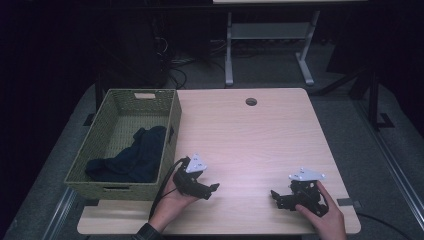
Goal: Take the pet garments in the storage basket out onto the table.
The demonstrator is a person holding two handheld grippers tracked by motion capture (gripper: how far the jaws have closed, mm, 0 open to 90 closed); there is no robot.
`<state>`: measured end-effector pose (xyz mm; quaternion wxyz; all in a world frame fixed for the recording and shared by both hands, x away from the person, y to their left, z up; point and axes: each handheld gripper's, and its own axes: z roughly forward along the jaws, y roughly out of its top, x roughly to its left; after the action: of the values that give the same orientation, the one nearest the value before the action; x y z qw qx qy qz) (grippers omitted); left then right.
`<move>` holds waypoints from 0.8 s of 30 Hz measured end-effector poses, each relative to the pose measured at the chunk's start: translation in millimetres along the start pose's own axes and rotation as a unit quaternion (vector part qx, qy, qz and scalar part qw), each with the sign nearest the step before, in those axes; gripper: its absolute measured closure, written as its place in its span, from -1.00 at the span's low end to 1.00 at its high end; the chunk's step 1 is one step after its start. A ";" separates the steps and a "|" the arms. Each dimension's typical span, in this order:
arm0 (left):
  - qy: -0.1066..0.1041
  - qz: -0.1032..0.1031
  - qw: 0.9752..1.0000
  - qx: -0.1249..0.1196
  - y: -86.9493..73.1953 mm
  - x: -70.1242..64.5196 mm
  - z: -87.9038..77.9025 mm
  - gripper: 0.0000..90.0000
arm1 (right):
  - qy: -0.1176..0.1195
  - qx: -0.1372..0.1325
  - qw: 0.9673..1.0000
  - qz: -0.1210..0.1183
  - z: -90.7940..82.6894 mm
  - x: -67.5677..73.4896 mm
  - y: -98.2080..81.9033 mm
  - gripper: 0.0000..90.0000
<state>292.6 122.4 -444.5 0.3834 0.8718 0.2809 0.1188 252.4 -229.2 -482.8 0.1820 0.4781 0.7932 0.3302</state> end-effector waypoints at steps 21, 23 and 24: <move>-0.006 0.003 1.000 -0.004 15.9 -0.2 -14.8 -0.70 | 0.000 0.000 1.000 0.000 0.0 0.0 0.0 -0.99; -0.005 0.003 1.000 -0.004 16.7 -0.1 -15.4 -0.70 | 0.000 0.000 1.000 0.000 0.0 0.0 0.0 -0.99; -0.007 0.003 1.000 -0.003 18.0 0.3 -16.0 -0.70 | 0.000 0.000 1.000 0.000 0.0 0.0 0.0 -0.99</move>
<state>293.2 122.4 -420.4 0.3872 0.8723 0.2756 0.1149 252.4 -229.2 -482.8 0.1820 0.4781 0.7933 0.3303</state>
